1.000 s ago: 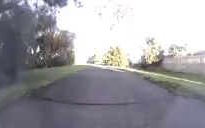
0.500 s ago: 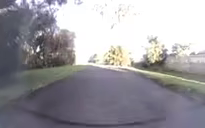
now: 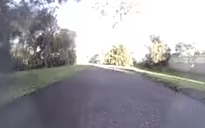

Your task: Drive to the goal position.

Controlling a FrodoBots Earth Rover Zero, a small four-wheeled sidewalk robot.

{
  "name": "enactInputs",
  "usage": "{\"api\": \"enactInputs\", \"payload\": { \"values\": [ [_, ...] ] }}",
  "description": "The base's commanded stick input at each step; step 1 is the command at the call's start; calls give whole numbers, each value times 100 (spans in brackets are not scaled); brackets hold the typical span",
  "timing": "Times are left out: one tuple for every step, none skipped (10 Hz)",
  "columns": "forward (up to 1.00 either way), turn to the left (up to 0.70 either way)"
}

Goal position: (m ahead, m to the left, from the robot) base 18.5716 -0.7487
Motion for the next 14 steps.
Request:
{"api": "enactInputs", "payload": {
  "values": [
    [100, 0],
    [100, 0],
    [100, 0],
    [100, -40],
    [100, -40],
    [100, -40],
    [100, -30],
    [100, -17],
    [100, -4],
    [100, 0],
    [100, 0],
    [100, 0],
    [100, 0],
    [100, 0]
  ]
}}
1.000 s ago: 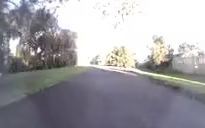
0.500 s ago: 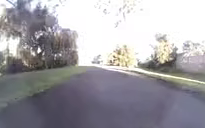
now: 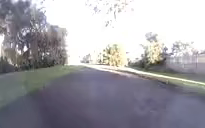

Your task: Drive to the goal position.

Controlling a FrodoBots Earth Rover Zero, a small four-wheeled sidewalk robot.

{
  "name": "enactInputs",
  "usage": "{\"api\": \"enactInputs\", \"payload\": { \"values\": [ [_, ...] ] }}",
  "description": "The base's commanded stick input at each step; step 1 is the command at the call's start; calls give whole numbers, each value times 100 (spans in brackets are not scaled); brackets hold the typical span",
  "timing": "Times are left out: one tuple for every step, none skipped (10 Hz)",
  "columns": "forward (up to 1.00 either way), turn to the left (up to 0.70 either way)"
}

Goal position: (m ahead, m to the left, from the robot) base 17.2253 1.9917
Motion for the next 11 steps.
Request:
{"api": "enactInputs", "payload": {
  "values": [
    [100, 0],
    [100, 0],
    [100, 0],
    [100, 0],
    [100, 0],
    [100, 0],
    [100, 0],
    [100, 0],
    [100, 0],
    [100, 0],
    [100, 0]
  ]
}}
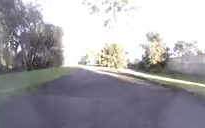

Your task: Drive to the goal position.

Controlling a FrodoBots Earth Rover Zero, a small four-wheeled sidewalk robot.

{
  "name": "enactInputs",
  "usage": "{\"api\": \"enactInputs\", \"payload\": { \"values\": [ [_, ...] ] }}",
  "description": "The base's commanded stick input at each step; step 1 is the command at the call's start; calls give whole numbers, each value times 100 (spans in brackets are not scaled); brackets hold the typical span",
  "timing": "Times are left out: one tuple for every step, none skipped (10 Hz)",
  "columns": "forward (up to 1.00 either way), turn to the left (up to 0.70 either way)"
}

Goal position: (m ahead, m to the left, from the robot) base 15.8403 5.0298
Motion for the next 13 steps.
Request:
{"api": "enactInputs", "payload": {
  "values": [
    [100, 0],
    [100, 0],
    [100, 0],
    [100, 0],
    [100, 0],
    [100, 0],
    [100, 0],
    [100, 0],
    [100, 0],
    [100, 0],
    [100, 0],
    [100, 0],
    [100, 0]
  ]
}}
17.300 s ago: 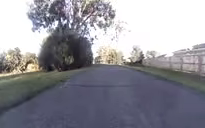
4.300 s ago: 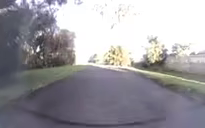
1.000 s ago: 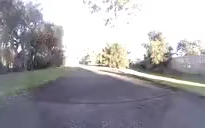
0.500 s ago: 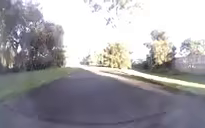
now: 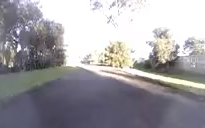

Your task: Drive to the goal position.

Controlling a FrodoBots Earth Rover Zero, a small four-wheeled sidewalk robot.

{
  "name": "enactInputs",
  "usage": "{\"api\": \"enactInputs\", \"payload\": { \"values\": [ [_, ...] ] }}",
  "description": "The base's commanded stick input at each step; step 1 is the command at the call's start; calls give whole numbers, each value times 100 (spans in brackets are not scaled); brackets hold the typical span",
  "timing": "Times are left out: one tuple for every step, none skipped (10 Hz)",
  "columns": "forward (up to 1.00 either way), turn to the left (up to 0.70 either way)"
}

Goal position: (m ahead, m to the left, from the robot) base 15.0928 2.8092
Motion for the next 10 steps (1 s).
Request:
{"api": "enactInputs", "payload": {
  "values": [
    [100, 0],
    [100, 0],
    [100, 0],
    [100, 0],
    [100, 0],
    [100, 0],
    [100, 0],
    [100, 0],
    [100, 0],
    [100, 0]
  ]
}}
